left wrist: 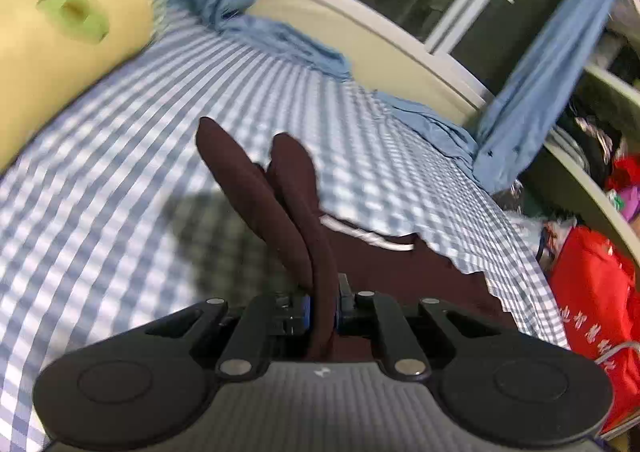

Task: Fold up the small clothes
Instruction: 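Grasp the sweatshirt end with the left gripper and lift it, then fold the lifted end over the sweatshirt and open the left gripper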

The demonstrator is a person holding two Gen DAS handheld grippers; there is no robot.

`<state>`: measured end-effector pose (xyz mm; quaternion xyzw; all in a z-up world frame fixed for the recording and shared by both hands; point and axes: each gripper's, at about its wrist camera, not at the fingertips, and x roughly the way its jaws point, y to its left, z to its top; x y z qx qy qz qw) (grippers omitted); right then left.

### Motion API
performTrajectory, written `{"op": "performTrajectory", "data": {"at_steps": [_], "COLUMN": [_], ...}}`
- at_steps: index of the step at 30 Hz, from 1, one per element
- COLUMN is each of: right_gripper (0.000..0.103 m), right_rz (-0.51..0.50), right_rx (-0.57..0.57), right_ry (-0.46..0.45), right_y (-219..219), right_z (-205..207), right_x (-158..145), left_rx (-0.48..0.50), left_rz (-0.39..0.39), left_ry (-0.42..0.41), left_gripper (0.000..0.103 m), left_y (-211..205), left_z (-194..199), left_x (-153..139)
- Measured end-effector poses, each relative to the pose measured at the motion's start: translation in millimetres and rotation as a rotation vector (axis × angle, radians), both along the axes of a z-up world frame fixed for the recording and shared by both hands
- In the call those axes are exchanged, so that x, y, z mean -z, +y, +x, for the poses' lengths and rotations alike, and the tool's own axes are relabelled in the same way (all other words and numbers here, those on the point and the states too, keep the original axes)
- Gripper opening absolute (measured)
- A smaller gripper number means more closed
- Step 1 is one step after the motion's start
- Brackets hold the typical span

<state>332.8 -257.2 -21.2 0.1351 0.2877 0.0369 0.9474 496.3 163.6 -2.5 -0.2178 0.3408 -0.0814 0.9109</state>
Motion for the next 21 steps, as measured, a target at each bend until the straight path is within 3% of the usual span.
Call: {"op": "performTrajectory", "data": {"at_steps": [5, 11, 15, 21], "right_gripper": [0.095, 0.096, 0.096, 0.096], "right_rz": [0.055, 0.045, 0.041, 0.046], "right_rx": [0.015, -0.011, -0.008, 0.038], "right_ry": [0.015, 0.000, -0.016, -0.020], "right_y": [-27, -48, -60, -91], "right_z": [-15, -38, -53, -82], "right_x": [13, 19, 22, 24], "left_rx": [0.055, 0.166, 0.241, 0.357], "left_rz": [0.124, 0.305, 0.335, 0.329], "left_ry": [-0.022, -0.024, -0.015, 0.045], "left_gripper": [0.010, 0.010, 0.010, 0.010], "left_y": [-84, -210, -290, -385], "left_z": [15, 35, 44, 57], "left_x": [-47, -65, -54, -6]}}
